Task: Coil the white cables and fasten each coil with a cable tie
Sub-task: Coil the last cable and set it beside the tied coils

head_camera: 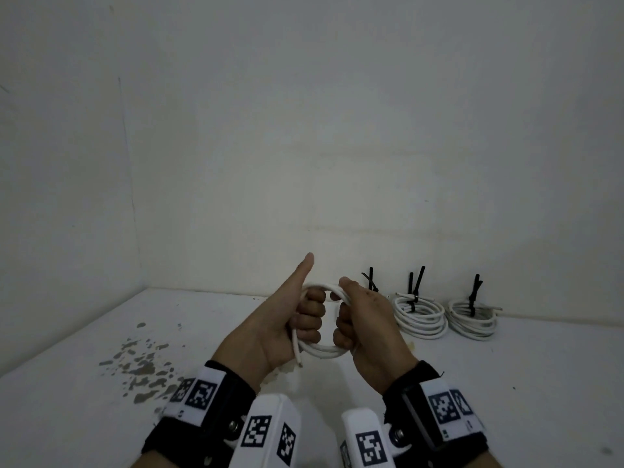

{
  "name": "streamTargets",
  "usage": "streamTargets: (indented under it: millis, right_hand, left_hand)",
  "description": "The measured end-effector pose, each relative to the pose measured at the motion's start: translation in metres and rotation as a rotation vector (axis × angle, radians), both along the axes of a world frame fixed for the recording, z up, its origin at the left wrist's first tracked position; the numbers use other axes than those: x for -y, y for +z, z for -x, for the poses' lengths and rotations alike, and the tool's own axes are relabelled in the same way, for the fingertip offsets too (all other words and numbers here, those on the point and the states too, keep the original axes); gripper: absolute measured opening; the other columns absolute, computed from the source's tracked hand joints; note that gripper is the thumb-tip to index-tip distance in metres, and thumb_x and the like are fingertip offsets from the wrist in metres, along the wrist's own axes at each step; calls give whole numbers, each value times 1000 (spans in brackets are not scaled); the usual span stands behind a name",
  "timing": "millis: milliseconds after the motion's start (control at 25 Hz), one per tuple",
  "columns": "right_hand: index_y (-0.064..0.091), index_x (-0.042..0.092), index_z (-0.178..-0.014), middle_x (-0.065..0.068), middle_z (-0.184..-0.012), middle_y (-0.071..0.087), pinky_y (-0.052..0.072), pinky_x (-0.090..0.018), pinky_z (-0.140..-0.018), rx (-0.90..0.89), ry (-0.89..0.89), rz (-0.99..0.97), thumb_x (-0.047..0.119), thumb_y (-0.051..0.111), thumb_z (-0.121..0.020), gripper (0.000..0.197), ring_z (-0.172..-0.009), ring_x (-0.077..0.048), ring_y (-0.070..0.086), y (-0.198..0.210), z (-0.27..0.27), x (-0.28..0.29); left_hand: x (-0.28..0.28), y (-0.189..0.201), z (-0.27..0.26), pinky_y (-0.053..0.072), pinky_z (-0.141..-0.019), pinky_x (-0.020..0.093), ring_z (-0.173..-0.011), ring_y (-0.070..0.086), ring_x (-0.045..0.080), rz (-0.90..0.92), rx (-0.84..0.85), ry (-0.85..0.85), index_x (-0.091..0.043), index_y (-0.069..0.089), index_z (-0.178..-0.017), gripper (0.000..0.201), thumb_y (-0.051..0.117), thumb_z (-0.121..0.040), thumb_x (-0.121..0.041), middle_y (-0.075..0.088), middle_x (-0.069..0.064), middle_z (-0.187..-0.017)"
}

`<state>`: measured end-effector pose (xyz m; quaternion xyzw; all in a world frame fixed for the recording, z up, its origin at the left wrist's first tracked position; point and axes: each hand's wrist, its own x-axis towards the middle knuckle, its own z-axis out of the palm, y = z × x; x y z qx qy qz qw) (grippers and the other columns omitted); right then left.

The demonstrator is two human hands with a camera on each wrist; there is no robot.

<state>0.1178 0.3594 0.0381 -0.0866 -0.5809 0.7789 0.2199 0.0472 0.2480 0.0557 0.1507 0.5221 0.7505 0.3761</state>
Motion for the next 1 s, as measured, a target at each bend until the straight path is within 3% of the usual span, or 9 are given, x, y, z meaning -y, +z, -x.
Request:
streamTargets:
  millis: [80, 200, 360, 440, 560, 680, 880, 1000]
  right_hand:
    - [55, 5, -84, 2, -52, 21, 21, -23, -39, -6, -22, 11, 25, 48, -103, 29, -42, -11, 17, 0, 0, -5]
    - [56, 5, -82, 1, -50, 25, 26, -25, -40, -21, -71, -52, 28, 48, -104, 33, -43, -12, 21, -6, -2, -5]
    - [64, 3, -92, -2, -57, 47, 43, -28, -51, 60, 19, -122, 32, 41, -107, 39, -50, -15, 45, -17, -21, -12]
    - [66, 6, -105, -8, -75, 66, 50, -29, -62, 216, 51, -272, 34, 38, -107, 40, -64, -17, 59, -12, -36, -28]
    - [66, 16, -108, -9, -94, 70, 48, -28, -66, 365, -71, -535, 41, 42, -103, 34, -76, -16, 59, 6, -66, -63]
    - [66, 16, -102, -6, -88, 69, 44, -30, -66, 507, -103, -790, 47, 41, -103, 40, -73, -17, 57, 22, -103, -103]
    - [68, 7, -89, -3, -72, 65, 46, -22, -50, 1069, 7, -1301, 47, 45, -101, 47, -52, -16, 57, 33, -176, -168]
    - [68, 10, -84, 1, -66, 62, 44, -22, -52, 1315, 101, -1422, 49, 52, -98, 45, -48, -11, 53, 23, -214, -192]
  left_hand:
    - [-3, 2, -5, 15, -38, 19, -33, 16, 5, 22, -70, 23, -20, 41, -60, 51, 52, -91, -59, 20, -10, -46]
    - [-13, -2, -11, 17, -37, 19, -36, 15, 8, 77, -159, 194, -20, 41, -63, 42, 55, -95, -43, 20, -8, -48]
    - [-19, -12, -19, 17, -40, 20, -39, 17, 10, 172, -242, 286, -17, 45, -65, 38, 57, -94, -38, 22, -6, -49]
    - [-22, -17, -22, 17, -41, 21, -39, 17, 10, 218, -269, 264, -17, 44, -66, 37, 56, -94, -38, 22, -6, -49]
    - [-41, -25, -32, 16, -42, 20, -39, 17, 10, 249, -283, 220, -16, 43, -66, 37, 56, -95, -36, 22, -6, -48]
    - [-78, -31, -46, 16, -41, 19, -37, 17, 10, 258, -283, 164, -16, 43, -66, 37, 55, -96, -35, 23, -6, -48]
    - [-146, -30, -82, 16, -41, 19, -38, 17, 10, 267, -279, 31, -16, 43, -68, 38, 53, -97, -39, 22, -4, -51]
    - [-179, -34, -108, 16, -40, 20, -38, 17, 10, 298, -298, -36, -15, 45, -67, 39, 51, -97, -39, 24, -5, -49]
